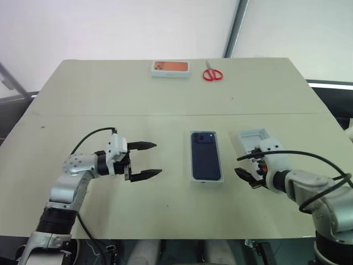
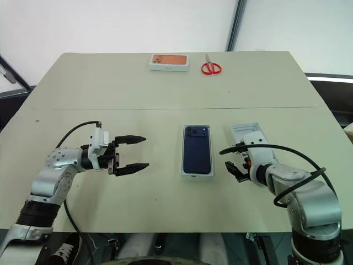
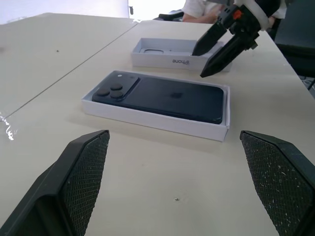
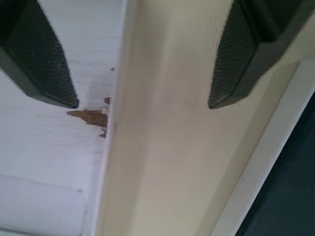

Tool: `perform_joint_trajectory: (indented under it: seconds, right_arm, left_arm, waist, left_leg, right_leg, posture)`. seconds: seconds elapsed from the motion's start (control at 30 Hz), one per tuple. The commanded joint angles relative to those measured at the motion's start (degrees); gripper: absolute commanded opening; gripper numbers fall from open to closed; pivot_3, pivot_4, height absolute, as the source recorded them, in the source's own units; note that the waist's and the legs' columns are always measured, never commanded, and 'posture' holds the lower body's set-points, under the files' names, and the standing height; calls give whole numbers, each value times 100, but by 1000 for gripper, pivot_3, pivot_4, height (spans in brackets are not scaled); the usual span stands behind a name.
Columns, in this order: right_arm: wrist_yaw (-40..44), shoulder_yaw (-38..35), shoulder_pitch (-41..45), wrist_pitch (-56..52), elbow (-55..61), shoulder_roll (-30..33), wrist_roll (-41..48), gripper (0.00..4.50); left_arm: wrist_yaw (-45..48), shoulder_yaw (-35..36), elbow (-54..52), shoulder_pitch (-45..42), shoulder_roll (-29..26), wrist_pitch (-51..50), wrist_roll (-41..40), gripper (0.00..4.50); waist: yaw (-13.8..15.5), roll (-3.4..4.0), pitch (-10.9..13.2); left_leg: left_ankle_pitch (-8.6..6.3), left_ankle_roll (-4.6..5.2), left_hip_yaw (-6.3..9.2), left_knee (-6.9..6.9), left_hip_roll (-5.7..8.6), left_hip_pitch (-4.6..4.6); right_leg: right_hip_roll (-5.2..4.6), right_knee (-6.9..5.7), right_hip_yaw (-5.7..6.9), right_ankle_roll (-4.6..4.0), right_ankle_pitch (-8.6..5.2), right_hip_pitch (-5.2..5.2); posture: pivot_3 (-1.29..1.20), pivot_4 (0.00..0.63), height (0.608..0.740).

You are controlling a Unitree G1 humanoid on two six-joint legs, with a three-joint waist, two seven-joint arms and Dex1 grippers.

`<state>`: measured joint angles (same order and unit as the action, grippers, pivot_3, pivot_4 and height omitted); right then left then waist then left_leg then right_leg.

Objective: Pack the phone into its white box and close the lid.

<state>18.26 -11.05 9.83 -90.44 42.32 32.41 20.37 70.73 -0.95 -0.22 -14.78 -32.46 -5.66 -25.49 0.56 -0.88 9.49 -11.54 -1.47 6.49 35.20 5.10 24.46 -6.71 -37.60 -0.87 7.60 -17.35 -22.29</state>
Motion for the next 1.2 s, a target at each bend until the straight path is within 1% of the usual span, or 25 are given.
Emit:
perform_joint_trajectory:
  seconds: [0.03,0.07,0.1,0.17,0.2,0.3,0.47,0.6,0.63,0.7,0.8,0.9,0.93,0.97,1.0,1.07,1.13,1.2]
  right_arm:
    - [-141,128,-10,139,-65,47,-124,2228]
    - [-172,177,-20,168,-100,67,-150,1631]
    - [-215,214,-24,189,-160,73,-192,1182]
    - [-331,283,-29,252,-291,95,-311,136]
    - [-365,323,-30,280,-347,90,-344,58]
    - [-484,210,78,180,-445,-174,-386,58]
    - [-503,81,417,99,-360,-333,-363,58]
    - [-302,187,727,466,-125,-158,-230,58]
    - [-202,187,775,601,-75,-177,-157,58]
    - [-39,-61,912,757,-23,-455,49,58]
    - [234,-575,1306,633,47,-1098,547,58]
    - [459,-1295,1911,40,-16,-2175,1172,58]
    - [504,-1416,1963,-111,-96,-2495,1388,58]
    - [498,-1476,1964,-186,-155,-2672,1536,58]
    - [472,-1556,1988,-206,-215,-2862,1663,58]
    - [236,-1973,2214,-206,-674,-3539,2042,58]
    - [30,-2196,2348,-206,-980,-3922,2507,58]
    - [-325,-2399,2394,-206,-1233,-4174,2956,58]
  left_arm:
    - [-63,27,-243,34,-17,46,-20,4500]
    - [-72,27,-248,38,-19,42,-21,4500]
    - [-85,29,-252,40,-23,42,-17,4500]
    - [-119,41,-291,46,-36,10,-29,4500]
    - [-135,48,-317,46,-45,-4,-35,4500]
    - [-170,58,-326,44,-54,-23,-37,4500]
    - [-205,66,-298,57,-62,-30,-41,4500]
    - [-293,112,-206,20,-44,-96,-79,4500]
    - [-325,132,-164,-16,-33,-125,-92,4500]
    - [-390,185,-89,-101,-8,-231,-156,4500]
    - [-450,220,-27,-171,10,-164,-120,4500]
    - [-545,240,39,-217,48,-118,-68,4500]
    - [-584,237,63,-232,61,-98,-35,4500]
    - [-606,234,78,-240,69,-85,-11,4500]
    - [-630,236,87,-249,79,-75,1,4500]
    - [-728,261,59,-267,108,-136,-32,4500]
    - [-779,271,-11,-238,100,-182,-63,4500]
    - [-801,288,-83,-192,72,-221,-92,4500]
  waist:
    - [-2,0,0]
    - [-2,0,0]
    - [-3,0,0]
    - [-17,-1,-1]
    - [-24,-2,-1]
    - [-29,-8,-5]
    - [-33,-9,-6]
    - [-38,3,2]
    - [-38,4,2]
    - [-43,3,2]
    - [-57,2,3]
    - [-128,4,3]
    - [-134,4,2]
    - [-137,3,2]
    - [-134,5,2]
    - [-139,6,3]
    - [-149,9,3]
    - [-142,11,4]
  left_leg:
    - [0,0,0,0,0,0]
    - [0,0,0,0,-1,-1]
    - [0,0,0,0,-1,-1]
    - [0,0,1,0,-2,-2]
    - [0,0,1,-1,-2,-4]
    - [0,0,1,0,-3,-7]
    - [0,0,1,1,-2,-8]
    - [0,0,-1,-4,-2,-3]
    - [0,0,-2,-5,-2,-2]
    - [0,0,-1,-6,-2,-2]
    - [0,0,0,-5,-3,-2]
    - [0,0,1,-6,-3,-3]
    - [0,0,2,-7,-4,-3]
    - [0,0,4,-8,-4,-3]
    - [0,0,6,-11,-5,-3]
    - [1,-1,6,-11,-4,-2]
    - [2,-3,3,-10,-4,-4]
    - [2,-4,-1,-11,-4,-4]
  right_leg:
    - [0,0,0,0,0,0]
    - [1,0,0,0,0,1]
    - [1,0,0,0,0,0]
    - [3,0,0,0,0,2]
    - [3,0,0,0,0,3]
    - [3,0,1,0,0,7]
    - [4,0,0,0,0,6]
    - [3,0,-1,0,0,-2]
    - [3,0,-2,0,0,-3]
    - [5,0,-1,0,0,-2]
    - [8,0,-1,1,0,-2]
    - [10,-2,-2,1,1,-2]
    - [12,-3,-2,1,1,-3]
    - [15,-2,-2,1,1,-3]
    - [16,-2,-2,1,0,-3]
    - [15,-2,-4,1,1,-7]
    - [15,-8,-9,0,2,-8]
    - [14,-17,-14,-1,1,-16]
  posture:
    - [0,150,740]
    - [0,150,740]
    - [0,150,740]
    - [0,150,740]
    - [0,150,740]
    - [0,150,740]
    - [0,150,740]
    - [0,150,740]
    - [0,150,740]
    - [0,150,740]
    - [0,150,740]
    - [0,150,740]
    - [0,150,740]
    - [0,150,740]
    - [0,150,740]
    - [0,150,740]
    - [0,150,740]
    - [0,150,740]
